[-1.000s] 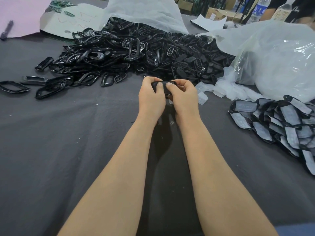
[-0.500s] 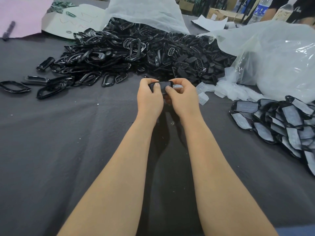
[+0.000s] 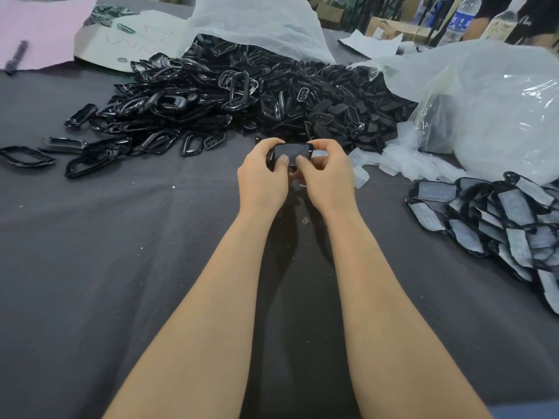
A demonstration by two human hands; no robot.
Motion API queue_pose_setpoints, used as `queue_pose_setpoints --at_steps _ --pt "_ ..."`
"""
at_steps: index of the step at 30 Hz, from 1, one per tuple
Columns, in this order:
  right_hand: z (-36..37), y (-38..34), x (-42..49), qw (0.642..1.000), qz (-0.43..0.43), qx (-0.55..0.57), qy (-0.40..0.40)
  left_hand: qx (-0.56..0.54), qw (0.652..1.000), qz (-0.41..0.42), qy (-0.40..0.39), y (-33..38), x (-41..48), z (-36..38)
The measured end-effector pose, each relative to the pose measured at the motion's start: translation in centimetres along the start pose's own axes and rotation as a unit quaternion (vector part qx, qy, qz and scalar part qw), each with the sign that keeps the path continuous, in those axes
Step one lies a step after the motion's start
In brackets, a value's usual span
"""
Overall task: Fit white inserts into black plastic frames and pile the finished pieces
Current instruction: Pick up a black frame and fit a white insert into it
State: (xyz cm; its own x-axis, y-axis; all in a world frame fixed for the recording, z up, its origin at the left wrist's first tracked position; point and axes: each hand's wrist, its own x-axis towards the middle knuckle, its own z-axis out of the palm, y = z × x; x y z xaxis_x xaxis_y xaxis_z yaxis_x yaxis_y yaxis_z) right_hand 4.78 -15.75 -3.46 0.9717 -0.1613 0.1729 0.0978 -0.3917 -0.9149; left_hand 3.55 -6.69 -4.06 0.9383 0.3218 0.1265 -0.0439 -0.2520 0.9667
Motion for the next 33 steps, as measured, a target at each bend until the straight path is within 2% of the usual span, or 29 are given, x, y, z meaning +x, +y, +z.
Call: queue_pose_setpoints --at_steps 9,15,20,27,29,33 --pt "0.0 0.1 0.0 1.000 -0.004 0.011 0.017 -0.037 0.999 -0.011 -0.032 -0.3 0.3 0.0" --pt "0.1 -0.1 -0.1 1.000 0.003 0.012 0.004 -0.061 0.997 -0.022 -0.035 -0.4 0.4 0.0" --pt "-0.1 -0.2 -0.4 1.000 -0.025 -0.003 0.006 -0.068 0.997 -0.013 -0.027 -0.5 0.3 0.0" --pt "-1.2 -0.8 -0.5 0.999 0.010 0.036 0.006 -0.111 0.993 -0.020 -0.025 0.3 -0.4 -0.1" --pt "-2.1 -0.8 -0.7 0.999 0.011 0.033 0.026 -0.096 0.995 -0.009 -0.029 0.6 -0.7 0.3" --pt "-4.5 -0.1 -0.9 0.994 0.001 -0.044 0.101 -0.045 0.997 0.026 -0.062 2.1 -1.8 2.7"
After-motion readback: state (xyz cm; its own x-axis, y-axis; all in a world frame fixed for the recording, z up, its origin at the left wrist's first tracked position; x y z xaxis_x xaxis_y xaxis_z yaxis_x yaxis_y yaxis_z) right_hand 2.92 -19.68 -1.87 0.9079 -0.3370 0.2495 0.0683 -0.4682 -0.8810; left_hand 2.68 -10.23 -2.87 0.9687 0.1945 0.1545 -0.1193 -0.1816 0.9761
